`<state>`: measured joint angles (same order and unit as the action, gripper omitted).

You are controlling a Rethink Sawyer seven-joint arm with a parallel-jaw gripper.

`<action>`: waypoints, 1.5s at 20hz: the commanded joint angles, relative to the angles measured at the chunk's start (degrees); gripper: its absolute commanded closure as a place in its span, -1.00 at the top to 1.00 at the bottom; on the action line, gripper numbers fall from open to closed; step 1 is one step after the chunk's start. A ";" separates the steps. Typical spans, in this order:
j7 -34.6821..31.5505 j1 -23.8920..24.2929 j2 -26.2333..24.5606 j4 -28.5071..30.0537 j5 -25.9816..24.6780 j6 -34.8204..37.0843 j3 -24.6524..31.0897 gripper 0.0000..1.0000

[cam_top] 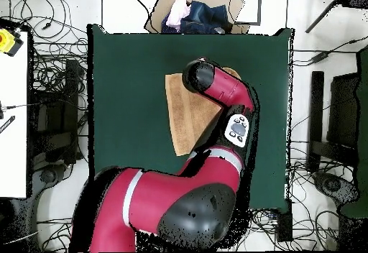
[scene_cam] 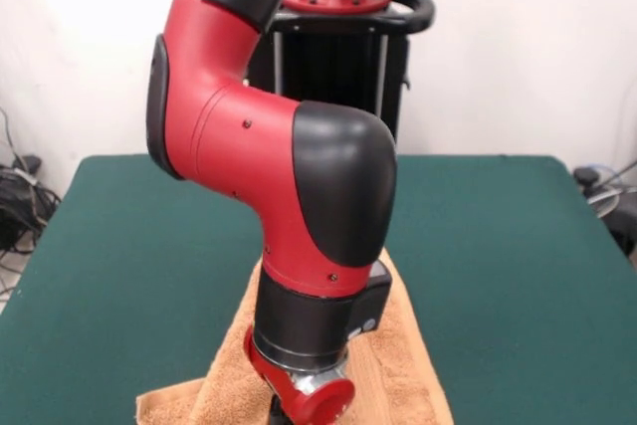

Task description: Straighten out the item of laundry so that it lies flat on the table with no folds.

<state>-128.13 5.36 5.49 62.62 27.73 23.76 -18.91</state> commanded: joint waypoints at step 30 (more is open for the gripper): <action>-5.23 4.06 15.62 26.09 -2.23 0.20 8.08 -1.00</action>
<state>-128.13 8.68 23.04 82.13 28.02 25.46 -15.96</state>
